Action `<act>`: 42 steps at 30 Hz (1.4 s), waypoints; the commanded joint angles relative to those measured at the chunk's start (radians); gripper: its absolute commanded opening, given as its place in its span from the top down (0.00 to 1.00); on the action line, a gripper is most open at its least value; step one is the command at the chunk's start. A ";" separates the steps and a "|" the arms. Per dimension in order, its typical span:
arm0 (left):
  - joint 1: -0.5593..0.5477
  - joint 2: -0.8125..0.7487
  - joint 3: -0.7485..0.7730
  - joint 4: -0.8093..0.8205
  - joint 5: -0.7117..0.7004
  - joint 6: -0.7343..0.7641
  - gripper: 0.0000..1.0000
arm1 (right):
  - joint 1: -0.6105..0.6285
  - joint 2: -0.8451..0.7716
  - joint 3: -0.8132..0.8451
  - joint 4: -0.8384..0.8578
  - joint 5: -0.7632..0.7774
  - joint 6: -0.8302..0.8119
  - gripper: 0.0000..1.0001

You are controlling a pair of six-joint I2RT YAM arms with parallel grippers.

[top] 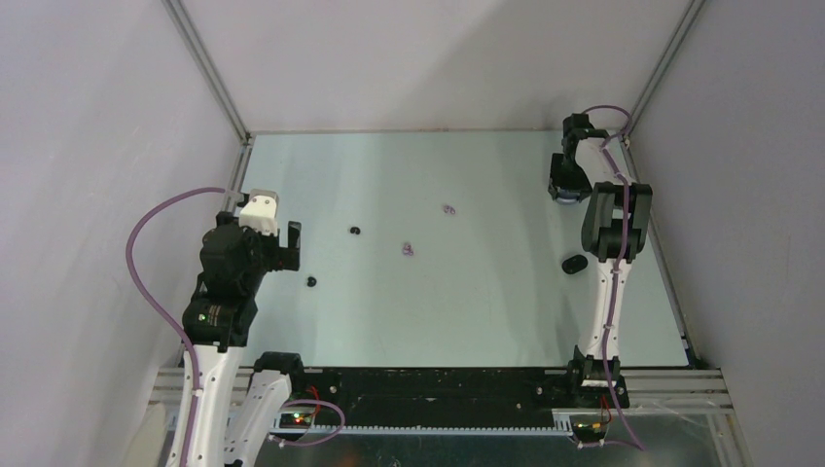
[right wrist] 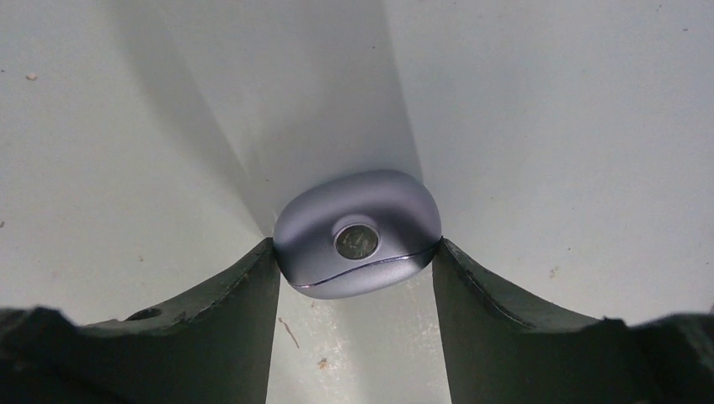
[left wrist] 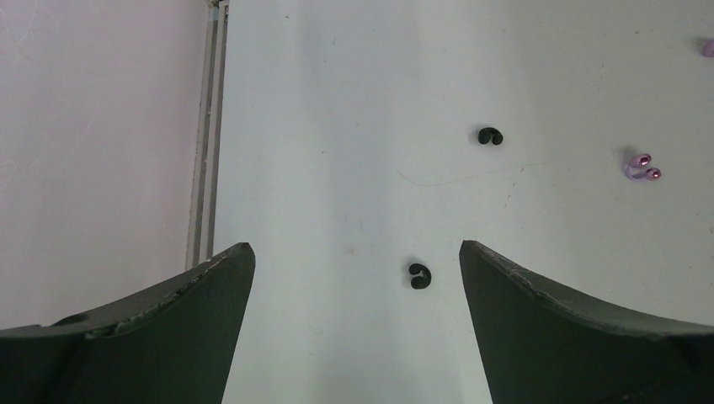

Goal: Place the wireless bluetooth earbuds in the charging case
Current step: Pick up the charging case at the center of the board.

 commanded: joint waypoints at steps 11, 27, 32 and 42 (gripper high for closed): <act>-0.004 -0.011 -0.004 0.010 0.016 0.024 0.01 | 0.155 -0.215 -0.250 0.179 -0.015 -0.210 0.49; -0.010 -0.025 -0.008 0.007 0.023 0.030 0.01 | 0.591 -0.558 -0.742 0.266 -0.189 -0.568 0.46; -0.010 -0.031 -0.007 0.007 0.023 0.030 0.01 | 0.629 -0.571 -0.771 0.254 -0.227 -0.615 0.43; -0.012 -0.033 -0.006 0.004 0.024 0.029 0.01 | 0.645 -0.557 -0.825 0.285 -0.205 -0.633 0.18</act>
